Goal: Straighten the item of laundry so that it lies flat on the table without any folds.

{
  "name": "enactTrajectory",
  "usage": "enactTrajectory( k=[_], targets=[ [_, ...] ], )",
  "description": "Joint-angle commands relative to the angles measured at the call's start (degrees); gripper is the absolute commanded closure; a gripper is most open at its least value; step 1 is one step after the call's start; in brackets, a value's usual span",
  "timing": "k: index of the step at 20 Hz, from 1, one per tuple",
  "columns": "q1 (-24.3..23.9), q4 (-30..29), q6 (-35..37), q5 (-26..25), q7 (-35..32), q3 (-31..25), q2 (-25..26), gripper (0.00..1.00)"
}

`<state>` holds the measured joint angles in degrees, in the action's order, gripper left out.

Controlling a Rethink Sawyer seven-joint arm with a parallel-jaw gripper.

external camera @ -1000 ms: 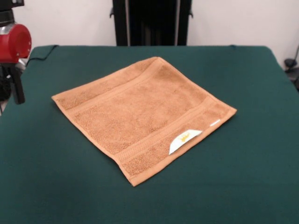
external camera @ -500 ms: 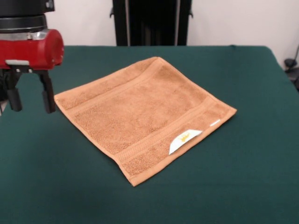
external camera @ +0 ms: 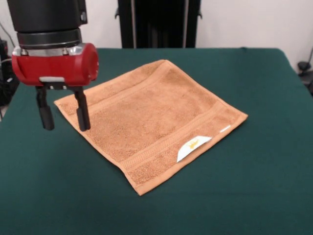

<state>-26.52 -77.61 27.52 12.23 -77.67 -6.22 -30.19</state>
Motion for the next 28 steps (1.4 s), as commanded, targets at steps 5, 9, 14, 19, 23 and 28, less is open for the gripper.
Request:
enactTrajectory(
  k=[5,9,14,19,23,28],
  targets=[
    [2.8,-8.9,-2.1,3.4,-16.3,-1.2,4.3,0.00],
    [2.0,-10.0,-1.4,3.2,-14.9,-1.3,4.0,0.00],
    [1.5,-12.4,-0.6,3.3,-14.5,-1.2,2.9,0.00],
    [1.0,-14.0,-1.4,4.1,-15.1,-1.8,3.0,0.00],
    [1.7,-14.8,-2.7,5.0,-16.5,-1.8,3.1,0.00],
    [3.4,-14.8,-4.6,6.4,-18.5,-1.5,3.6,0.00]
  ],
)
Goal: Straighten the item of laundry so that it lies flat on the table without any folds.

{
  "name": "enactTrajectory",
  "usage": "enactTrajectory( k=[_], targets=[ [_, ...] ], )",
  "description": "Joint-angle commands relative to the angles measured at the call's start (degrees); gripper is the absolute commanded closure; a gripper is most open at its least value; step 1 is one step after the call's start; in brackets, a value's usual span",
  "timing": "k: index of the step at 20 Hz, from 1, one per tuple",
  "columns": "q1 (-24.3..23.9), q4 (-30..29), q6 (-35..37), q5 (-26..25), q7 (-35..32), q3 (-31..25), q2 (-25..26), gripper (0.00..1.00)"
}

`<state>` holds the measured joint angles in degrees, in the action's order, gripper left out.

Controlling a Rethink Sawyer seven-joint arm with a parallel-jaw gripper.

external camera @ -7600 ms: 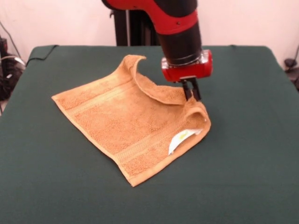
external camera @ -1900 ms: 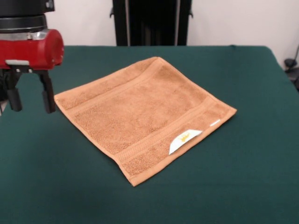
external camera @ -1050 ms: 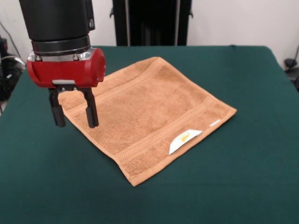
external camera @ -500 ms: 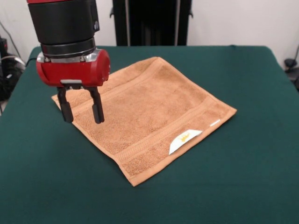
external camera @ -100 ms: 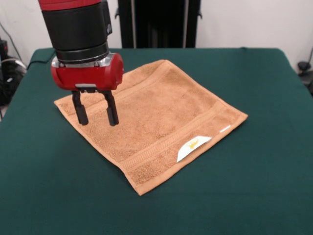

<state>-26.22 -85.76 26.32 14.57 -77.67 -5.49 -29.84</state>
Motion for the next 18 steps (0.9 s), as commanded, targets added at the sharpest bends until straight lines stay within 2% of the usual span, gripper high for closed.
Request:
enactTrajectory(
  k=[1,18],
  targets=[
    [3.4,-6.6,-3.9,4.4,-18.9,-2.2,3.4,0.00],
    [4.4,-5.3,-8.8,8.4,-17.4,-3.3,6.2,0.00]
  ],
)
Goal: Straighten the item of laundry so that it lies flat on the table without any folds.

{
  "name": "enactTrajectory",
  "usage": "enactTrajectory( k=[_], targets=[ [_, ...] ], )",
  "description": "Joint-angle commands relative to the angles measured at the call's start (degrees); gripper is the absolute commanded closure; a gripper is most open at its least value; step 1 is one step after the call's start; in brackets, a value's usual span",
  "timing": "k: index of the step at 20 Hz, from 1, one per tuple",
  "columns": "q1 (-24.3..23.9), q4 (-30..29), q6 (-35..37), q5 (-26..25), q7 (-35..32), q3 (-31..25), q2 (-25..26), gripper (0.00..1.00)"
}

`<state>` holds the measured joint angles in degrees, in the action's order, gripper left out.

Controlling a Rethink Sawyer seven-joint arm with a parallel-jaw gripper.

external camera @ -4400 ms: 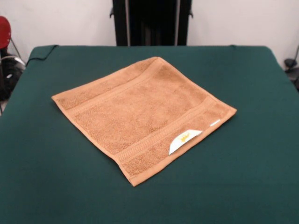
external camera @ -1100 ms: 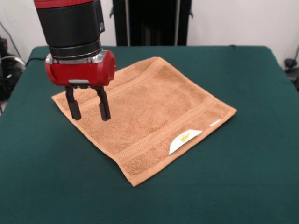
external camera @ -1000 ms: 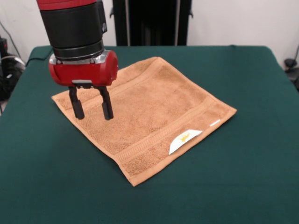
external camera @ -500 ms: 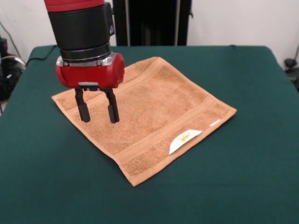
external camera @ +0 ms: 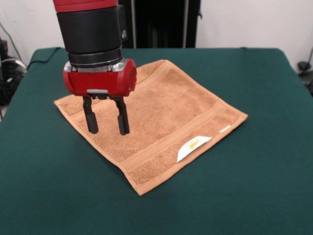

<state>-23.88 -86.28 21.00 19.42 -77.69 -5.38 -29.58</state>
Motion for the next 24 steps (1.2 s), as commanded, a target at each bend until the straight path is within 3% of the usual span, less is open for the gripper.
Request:
enactTrajectory(
  k=[1,24],
  targets=[
    [1.9,-4.7,-3.9,3.7,-17.2,-3.7,6.1,0.00],
    [2.4,-6.3,-8.0,8.3,-18.0,-6.9,7.1,0.00]
  ],
)
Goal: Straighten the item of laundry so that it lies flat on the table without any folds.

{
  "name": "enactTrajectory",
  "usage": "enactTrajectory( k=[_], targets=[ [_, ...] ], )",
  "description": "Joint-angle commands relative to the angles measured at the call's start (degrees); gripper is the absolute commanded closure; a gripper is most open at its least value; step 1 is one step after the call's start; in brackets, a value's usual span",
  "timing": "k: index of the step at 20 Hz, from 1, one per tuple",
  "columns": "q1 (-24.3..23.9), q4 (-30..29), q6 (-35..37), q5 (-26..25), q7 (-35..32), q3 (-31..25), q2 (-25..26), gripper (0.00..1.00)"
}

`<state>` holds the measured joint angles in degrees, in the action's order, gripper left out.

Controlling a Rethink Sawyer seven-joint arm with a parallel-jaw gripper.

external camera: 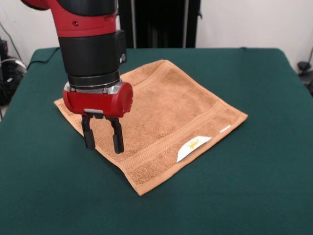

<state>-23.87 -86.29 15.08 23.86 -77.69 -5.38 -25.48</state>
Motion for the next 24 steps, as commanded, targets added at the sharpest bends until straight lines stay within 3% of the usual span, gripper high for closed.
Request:
enactTrajectory(
  k=[1,17,24],
  targets=[
    [2.3,-6.7,-2.6,4.0,-18.1,-7.3,3.0,0.00],
    [-0.8,-9.4,-6.4,6.1,-18.0,-15.8,4.7,0.00],
    [-0.7,-8.6,-6.3,5.7,-17.2,-15.7,5.4,0.00]
  ],
)
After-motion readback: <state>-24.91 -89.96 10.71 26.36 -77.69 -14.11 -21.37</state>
